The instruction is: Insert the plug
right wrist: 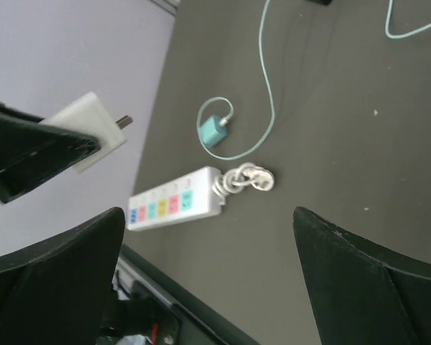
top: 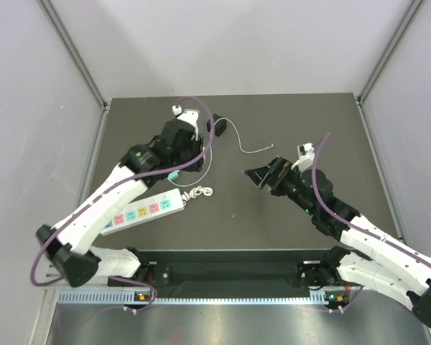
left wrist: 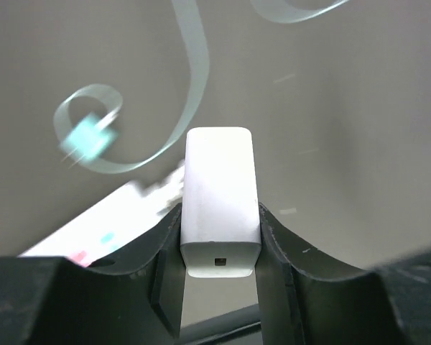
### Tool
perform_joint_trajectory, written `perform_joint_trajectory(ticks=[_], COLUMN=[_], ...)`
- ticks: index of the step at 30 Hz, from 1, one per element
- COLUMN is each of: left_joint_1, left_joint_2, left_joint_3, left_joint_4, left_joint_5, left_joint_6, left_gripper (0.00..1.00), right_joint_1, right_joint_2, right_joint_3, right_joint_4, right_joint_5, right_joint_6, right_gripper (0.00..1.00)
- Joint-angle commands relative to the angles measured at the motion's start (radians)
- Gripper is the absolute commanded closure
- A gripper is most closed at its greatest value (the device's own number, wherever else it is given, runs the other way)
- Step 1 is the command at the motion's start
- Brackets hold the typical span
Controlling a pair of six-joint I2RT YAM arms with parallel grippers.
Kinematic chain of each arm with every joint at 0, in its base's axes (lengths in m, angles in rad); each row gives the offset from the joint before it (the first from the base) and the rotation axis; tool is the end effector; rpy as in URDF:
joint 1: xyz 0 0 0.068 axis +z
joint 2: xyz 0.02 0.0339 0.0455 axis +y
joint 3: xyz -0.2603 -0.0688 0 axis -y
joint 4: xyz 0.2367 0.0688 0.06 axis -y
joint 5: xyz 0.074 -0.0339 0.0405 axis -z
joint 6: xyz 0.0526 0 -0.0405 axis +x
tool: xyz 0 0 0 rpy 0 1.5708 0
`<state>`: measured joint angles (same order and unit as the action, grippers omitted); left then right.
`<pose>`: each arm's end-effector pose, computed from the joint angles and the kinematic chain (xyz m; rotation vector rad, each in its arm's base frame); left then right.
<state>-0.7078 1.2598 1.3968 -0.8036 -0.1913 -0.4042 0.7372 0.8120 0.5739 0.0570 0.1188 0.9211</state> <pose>0.2081 -0.1649 0.3754 0.2366 2.2398 -0.3933 0.1591 0.1360 0.2821 0.2658 1.8664 1.0816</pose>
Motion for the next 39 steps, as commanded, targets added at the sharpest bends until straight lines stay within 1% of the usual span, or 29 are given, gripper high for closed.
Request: perform_joint_trajectory(ticks=[1, 2, 3, 5, 6, 7, 8, 9, 10, 11, 12, 13, 14, 15, 16, 18, 19, 21, 22, 23, 24, 26, 28, 29, 30, 32, 35, 39], left_joint_1=[0.014, 0.024, 0.068, 0.144, 0.231, 0.281, 0.377, 0.413, 0.444, 0.488, 0.507, 0.519, 0.537, 0.545, 0.553, 0.59, 0.606, 0.671, 0.698, 0.761, 0.784, 0.826, 0.837, 0.835, 0.837, 0.835, 0.838, 0.841], left_joint_2=[0.107, 0.107, 0.102, 0.076, 0.067, 0.058, 0.049, 0.046, 0.043, 0.036, 0.033, 0.027, 0.009, -0.003, -0.014, -0.046, -0.063, -0.082, -0.088, -0.092, -0.089, -0.06, -0.03, -0.011, -0.008, -0.002, 0.009, 0.018], left_joint_3=[0.036, 0.027, 0.009, -0.007, -0.037, -0.05, -0.059, -0.079, -0.09, -0.099, -0.11, -0.116, -0.122, -0.139, -0.148, -0.171, -0.176, -0.196, -0.202, -0.209, -0.208, -0.187, -0.167, -0.168, -0.173, -0.18, -0.182, -0.185], left_joint_4=[-0.356, -0.347, -0.336, -0.315, -0.278, -0.26, -0.25, -0.234, -0.227, -0.224, -0.223, -0.22, -0.21, -0.201, -0.183, -0.172, -0.158, -0.134, -0.12, -0.082, -0.062, -0.023, -0.003, 0.009, 0.053, 0.073, 0.099, 0.095], left_joint_5=[-0.27, -0.289, -0.283, -0.231, -0.212, -0.179, -0.145, -0.113, -0.111, -0.108, -0.099, -0.096, -0.094, -0.096, -0.103, -0.111, -0.114, -0.106, -0.084, -0.068, -0.056, -0.021, 0.009, 0.029, 0.035, 0.032, 0.029, 0.029], left_joint_6=[0.01, 0.011, 0.011, 0.027, 0.042, 0.065, 0.073, 0.079, 0.08, 0.077, 0.073, 0.053, 0.044, 0.035, 0.019, 0.01, 0.007, 0.002, -0.002, -0.005, -0.01, -0.042, -0.073, -0.087, -0.114, -0.136, -0.14, -0.136], left_gripper=[1.0, 1.0, 1.0, 1.0, 1.0, 1.0, 1.0, 1.0, 1.0, 1.0, 1.0, 1.0, 1.0, 1.0, 1.0, 1.0, 1.0, 1.0, 1.0, 1.0, 1.0, 1.0, 1.0, 1.0, 1.0, 1.0, 1.0, 1.0], right_joint_1=[-0.007, -0.007, -0.006, -0.007, -0.007, -0.007, -0.007, -0.007, -0.007, -0.006, -0.004, -0.001, 0.008, 0.017, 0.025, 0.053, 0.062, 0.08, 0.083, 0.094, 0.097, 0.105, 0.113, 0.12, 0.122, 0.134, 0.148, 0.175], right_joint_2=[0.064, 0.07, 0.078, 0.099, 0.125, 0.15, 0.182, 0.266, 0.318, 0.375, 0.494, 0.553, 0.612, 0.724, 0.778, 0.902, 0.933, 0.992, 1.004, 1.018, 1.047, 1.085, 1.15, 1.17, 1.2, 1.214, 1.201, 1.219], right_joint_3=[0.044, 0.034, 0.017, -0.04, -0.06, -0.075, -0.084, -0.069, -0.04, 0.046, 0.1, 0.215, 0.277, 0.344, 0.479, 0.59, 0.671, 0.725, 0.75, 0.756, 0.758, 0.767, 0.809, 0.82, 0.833, 0.851, 0.824, 0.813], right_joint_4=[-0.108, -0.089, -0.065, 0.058, 0.099, 0.14, 0.209, 0.217, 0.21, 0.176, 0.152, 0.129, 0.054, 0.003, -0.04, -0.141, -0.166, -0.189, -0.183, -0.172, -0.145, -0.134, -0.155, -0.158, -0.161, -0.164, -0.128, -0.117], right_joint_5=[-0.051, -0.067, -0.105, -0.148, -0.172, -0.18, -0.183, -0.188, -0.192, -0.205, -0.246, -0.26, -0.274, -0.266, -0.26, -0.255, -0.248, -0.257, -0.266, -0.298, -0.324, -0.399, -0.444, -0.48, -0.491, -0.531, -0.619, -0.616], right_joint_6=[-0.125, -0.119, -0.11, -0.082, -0.074, -0.062, -0.064, -0.073, -0.12, -0.154, -0.184, -0.25, -0.292, -0.329, -0.419, -0.532, -0.633, -0.733, -0.833, -0.885, -0.998, -1.094, -1.204, -1.229, -1.272, -1.304, -1.358, -1.404], right_gripper=[0.0, 0.0, 0.0, 0.0, 0.0, 0.0, 0.0, 0.0, 0.02, 0.04, 0.09, 0.11, 0.17, 0.21, 0.23, 0.25, 0.26, 0.27, 0.27, 0.25, 0.23, 0.21, 0.2, 0.2, 0.2, 0.21, 0.2, 0.2])
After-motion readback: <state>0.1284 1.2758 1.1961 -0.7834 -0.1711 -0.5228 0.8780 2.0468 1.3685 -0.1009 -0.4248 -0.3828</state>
